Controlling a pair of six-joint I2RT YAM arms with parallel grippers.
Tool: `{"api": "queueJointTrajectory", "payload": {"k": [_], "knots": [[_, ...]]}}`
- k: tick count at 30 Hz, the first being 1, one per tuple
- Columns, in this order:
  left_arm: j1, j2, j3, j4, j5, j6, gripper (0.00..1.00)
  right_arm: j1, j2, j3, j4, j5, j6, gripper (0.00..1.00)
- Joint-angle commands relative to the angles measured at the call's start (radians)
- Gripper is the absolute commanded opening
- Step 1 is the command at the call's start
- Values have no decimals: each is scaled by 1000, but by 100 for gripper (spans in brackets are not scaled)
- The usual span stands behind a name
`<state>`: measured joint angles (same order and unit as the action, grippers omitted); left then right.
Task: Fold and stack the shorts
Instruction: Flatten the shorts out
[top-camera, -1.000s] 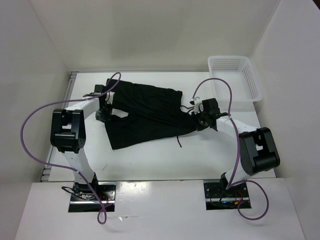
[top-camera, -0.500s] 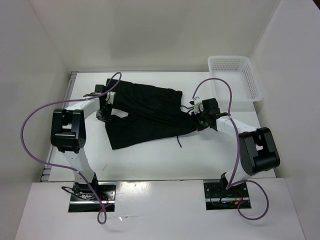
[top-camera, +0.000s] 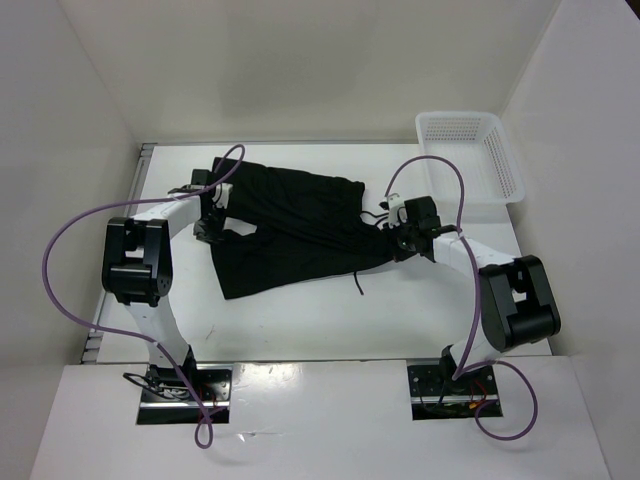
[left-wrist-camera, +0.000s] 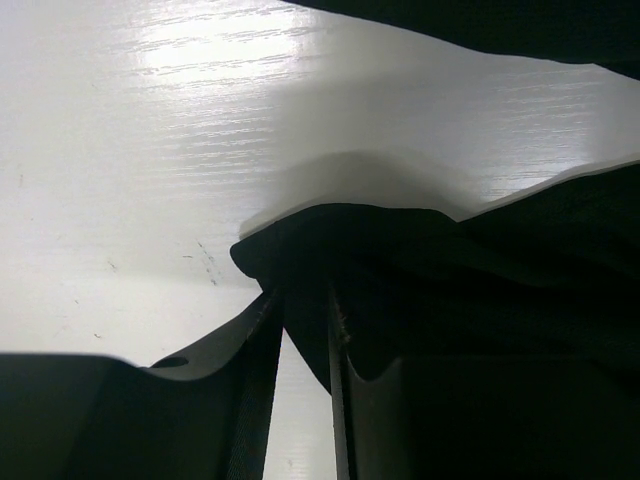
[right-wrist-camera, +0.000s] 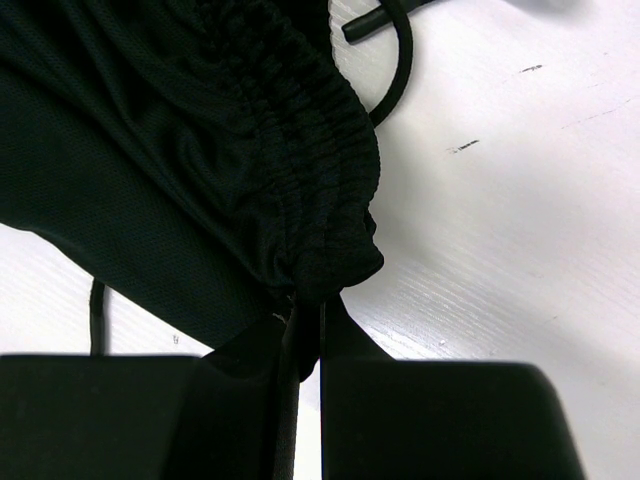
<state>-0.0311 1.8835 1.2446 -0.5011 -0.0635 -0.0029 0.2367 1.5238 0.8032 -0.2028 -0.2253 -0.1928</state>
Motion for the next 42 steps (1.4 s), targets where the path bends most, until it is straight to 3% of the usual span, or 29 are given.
{"api": "queueJointTrajectory", "payload": {"k": [1, 15, 23, 28, 32, 42], "knots": [[-6, 2, 12, 7, 2, 3, 32, 1, -48, -9, 3, -6, -16, 0], [-36, -40, 12, 38, -7, 3, 32, 1, -48, -9, 3, -6, -16, 0], [-55, -49, 12, 47, -16, 3, 27, 1, -48, -9, 3, -6, -16, 0], [-55, -38, 12, 47, -25, 3, 12, 1, -48, -9, 3, -6, -16, 0], [-55, -18, -8, 47, -25, 3, 6, 1, -48, -9, 3, -6, -16, 0], [-43, -21, 1, 47, 5, 3, 0, 1, -48, -9, 3, -6, -16, 0]]}}
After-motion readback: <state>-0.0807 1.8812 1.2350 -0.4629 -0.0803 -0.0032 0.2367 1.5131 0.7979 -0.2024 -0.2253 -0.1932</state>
